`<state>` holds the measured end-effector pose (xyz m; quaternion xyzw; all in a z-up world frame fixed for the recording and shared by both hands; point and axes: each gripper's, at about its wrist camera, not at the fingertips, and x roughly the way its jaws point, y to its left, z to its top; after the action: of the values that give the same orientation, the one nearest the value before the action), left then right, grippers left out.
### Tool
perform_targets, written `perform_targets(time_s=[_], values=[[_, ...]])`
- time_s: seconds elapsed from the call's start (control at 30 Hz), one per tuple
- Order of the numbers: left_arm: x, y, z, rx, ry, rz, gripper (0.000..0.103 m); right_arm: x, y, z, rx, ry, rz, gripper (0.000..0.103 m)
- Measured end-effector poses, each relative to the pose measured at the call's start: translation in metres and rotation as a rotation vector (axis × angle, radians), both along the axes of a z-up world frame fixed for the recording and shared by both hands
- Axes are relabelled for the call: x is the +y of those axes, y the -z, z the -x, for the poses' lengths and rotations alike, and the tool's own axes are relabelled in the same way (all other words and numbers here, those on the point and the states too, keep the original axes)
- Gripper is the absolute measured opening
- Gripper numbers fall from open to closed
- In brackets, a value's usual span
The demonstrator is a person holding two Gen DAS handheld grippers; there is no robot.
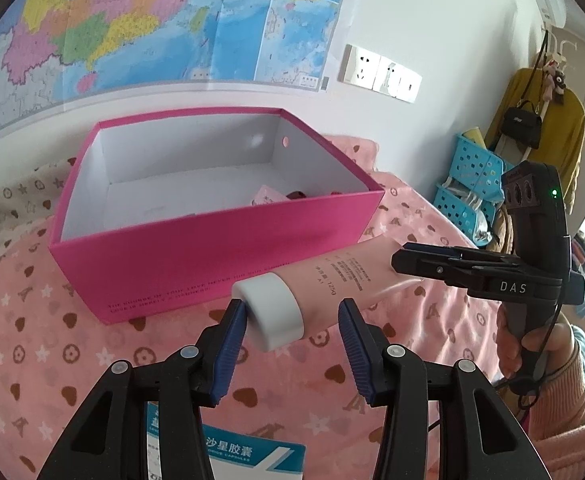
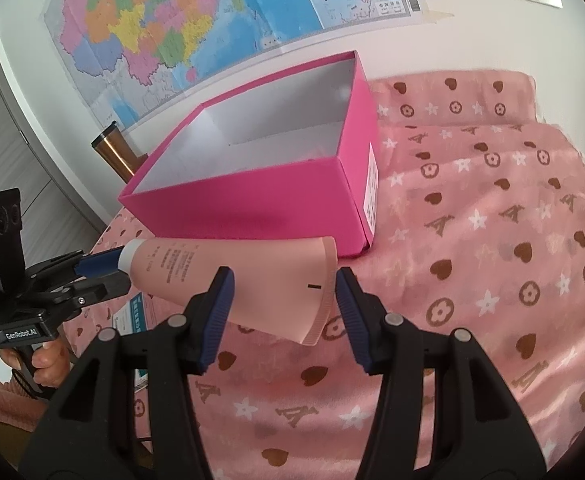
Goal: Organize rigid objects
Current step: 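Lift the pink tube with the right gripper and carry it over the pink box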
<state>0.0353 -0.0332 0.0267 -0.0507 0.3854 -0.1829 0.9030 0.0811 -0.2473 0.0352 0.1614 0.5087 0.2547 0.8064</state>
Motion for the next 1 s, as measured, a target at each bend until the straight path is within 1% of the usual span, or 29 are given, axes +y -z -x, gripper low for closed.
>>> perform_targets(time_s=[0.53,1.0], values=[[0.004,-0.013,-0.005,-0.043,-0.008,0.003,0.048,0.001,-0.019,-0.015,-0.061,-0.009,0.011,0.055],[0.008,-0.024,-0.020,-0.078,-0.024,0.009,0.048,0.003,-0.040,-0.038,-0.133,-0.013,0.015,0.055]])
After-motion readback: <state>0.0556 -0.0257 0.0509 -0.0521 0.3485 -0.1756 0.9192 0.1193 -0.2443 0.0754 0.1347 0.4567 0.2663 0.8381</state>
